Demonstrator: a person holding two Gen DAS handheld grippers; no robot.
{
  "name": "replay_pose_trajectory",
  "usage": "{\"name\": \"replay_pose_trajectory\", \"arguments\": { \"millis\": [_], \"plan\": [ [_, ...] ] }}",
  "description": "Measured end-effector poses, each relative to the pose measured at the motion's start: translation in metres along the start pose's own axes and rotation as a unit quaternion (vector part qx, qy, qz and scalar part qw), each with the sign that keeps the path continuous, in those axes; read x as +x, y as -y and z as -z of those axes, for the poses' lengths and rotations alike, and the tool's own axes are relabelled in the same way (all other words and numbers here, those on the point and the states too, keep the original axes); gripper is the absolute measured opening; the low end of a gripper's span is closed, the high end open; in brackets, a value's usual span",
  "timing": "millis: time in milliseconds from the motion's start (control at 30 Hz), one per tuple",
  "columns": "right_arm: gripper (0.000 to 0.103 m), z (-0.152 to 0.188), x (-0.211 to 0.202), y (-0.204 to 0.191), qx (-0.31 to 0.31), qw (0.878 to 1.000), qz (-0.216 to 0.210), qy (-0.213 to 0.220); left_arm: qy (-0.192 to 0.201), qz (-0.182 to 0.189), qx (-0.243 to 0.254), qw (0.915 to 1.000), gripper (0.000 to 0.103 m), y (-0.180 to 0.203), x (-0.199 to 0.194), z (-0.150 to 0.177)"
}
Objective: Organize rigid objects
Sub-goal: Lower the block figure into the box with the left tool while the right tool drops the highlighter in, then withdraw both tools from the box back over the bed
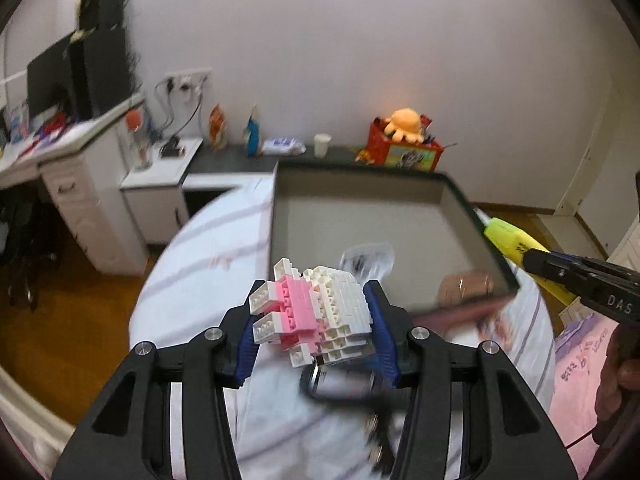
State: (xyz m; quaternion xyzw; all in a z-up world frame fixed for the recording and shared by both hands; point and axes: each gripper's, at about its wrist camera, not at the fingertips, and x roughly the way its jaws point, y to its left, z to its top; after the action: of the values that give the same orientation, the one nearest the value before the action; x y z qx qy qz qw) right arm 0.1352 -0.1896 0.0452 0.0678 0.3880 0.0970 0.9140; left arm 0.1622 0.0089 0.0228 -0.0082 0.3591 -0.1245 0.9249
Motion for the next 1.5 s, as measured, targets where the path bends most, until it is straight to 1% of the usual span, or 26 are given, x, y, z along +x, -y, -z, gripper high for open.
{"name": "replay_pose_trajectory", "arguments": {
  "millis": [100,167,267,400,500,567,633,667,700,733,767,800,833,867,900,967,1000,1033,1067,1200,1367,1467,1500],
  "plan": [
    [0.014,-0.025,0.014,0.005,-0.001,1.000,-0.004,0.003,0.001,0.012,0.007,0.9999,0.049,0.007,0.025,-0.033],
    [0.014,-0.039,0.032,0.009,0.000,1.000,-0.004,-0.003,-0.006,0.017,0.008,0.9998,0.049,0.011,0.045,-0.047],
    [0.015,-0.053,0.066,0.016,0.000,1.000,0.001,-0.026,-0.030,0.024,0.007,0.9992,0.049,0.016,0.086,-0.066],
    [0.015,-0.060,0.113,0.029,0.006,0.998,0.007,-0.070,-0.074,0.023,0.004,0.9970,0.049,0.021,0.140,-0.078],
    [0.015,-0.060,0.141,0.038,0.015,0.995,0.012,-0.099,-0.107,0.017,0.006,0.9941,0.050,0.024,0.169,-0.079],
    [0.015,-0.059,0.152,0.042,0.016,0.993,0.018,-0.113,-0.119,0.009,0.007,0.9928,0.050,0.025,0.180,-0.078],
    [0.016,-0.056,0.157,0.043,0.016,0.992,0.022,-0.124,-0.131,-0.004,0.016,0.9912,0.064,0.029,0.186,-0.075],
    [0.016,-0.055,0.158,0.044,0.017,0.992,0.025,-0.126,-0.136,-0.011,0.019,0.9905,0.084,0.031,0.188,-0.074],
    [0.018,-0.055,0.158,0.045,0.019,0.991,0.028,-0.128,-0.135,-0.019,0.023,0.9904,0.096,0.032,0.187,-0.074],
    [0.027,-0.055,0.159,0.046,0.022,0.991,0.029,-0.130,-0.130,-0.028,0.027,0.9907,0.096,0.032,0.184,-0.075],
    [0.032,-0.054,0.157,0.048,0.024,0.991,0.035,-0.131,-0.123,-0.038,0.033,0.9912,0.097,0.032,0.180,-0.075],
    [0.043,-0.054,0.156,0.049,0.026,0.991,0.038,-0.128,-0.119,-0.042,0.035,0.9914,0.098,0.031,0.176,-0.076],
    [0.048,-0.053,0.152,0.050,0.028,0.991,0.039,-0.125,-0.113,-0.041,0.031,0.9923,0.099,0.029,0.169,-0.076],
    [0.051,-0.053,0.149,0.050,0.030,0.992,0.025,-0.122,-0.108,-0.040,0.025,0.9931,0.100,0.027,0.164,-0.076],
    [0.056,-0.053,0.146,0.049,0.030,0.992,0.019,-0.120,-0.101,-0.037,0.017,0.9941,0.100,0.022,0.157,-0.077],
    [0.086,-0.053,0.136,0.042,0.018,0.994,0.032,-0.107,-0.084,-0.034,-0.003,0.9959,0.103,0.014,0.139,-0.075],
    [0.099,-0.053,0.129,0.039,0.014,0.995,0.030,-0.096,-0.074,-0.033,-0.011,0.9966,0.103,0.011,0.129,-0.075],
    [0.103,-0.053,0.123,0.037,0.013,0.996,0.020,-0.087,-0.068,-0.033,-0.017,0.9970,0.103,0.008,0.121,-0.074],
    [0.103,-0.053,0.115,0.036,0.016,0.996,0.012,-0.082,-0.060,-0.034,-0.025,0.9973,0.103,0.005,0.110,-0.071],
    [0.103,-0.050,0.086,0.032,0.023,0.998,0.007,-0.055,-0.030,-0.036,-0.038,0.9982,0.103,-0.001,0.066,-0.062],
    [0.103,-0.038,0.039,0.029,0.040,0.999,-0.020,-0.015,-0.006,-0.036,-0.026,0.9990,0.103,-0.001,0.014,-0.046],
    [0.103,-0.028,0.008,0.024,0.041,0.999,-0.023,0.009,0.003,-0.031,-0.018,0.9994,0.103,0.002,-0.013,-0.029],
    [0.103,-0.022,-0.003,0.022,0.037,0.999,-0.020,0.017,0.007,-0.035,-0.014,0.9993,0.103,0.003,-0.022,-0.021]
  ]
}}
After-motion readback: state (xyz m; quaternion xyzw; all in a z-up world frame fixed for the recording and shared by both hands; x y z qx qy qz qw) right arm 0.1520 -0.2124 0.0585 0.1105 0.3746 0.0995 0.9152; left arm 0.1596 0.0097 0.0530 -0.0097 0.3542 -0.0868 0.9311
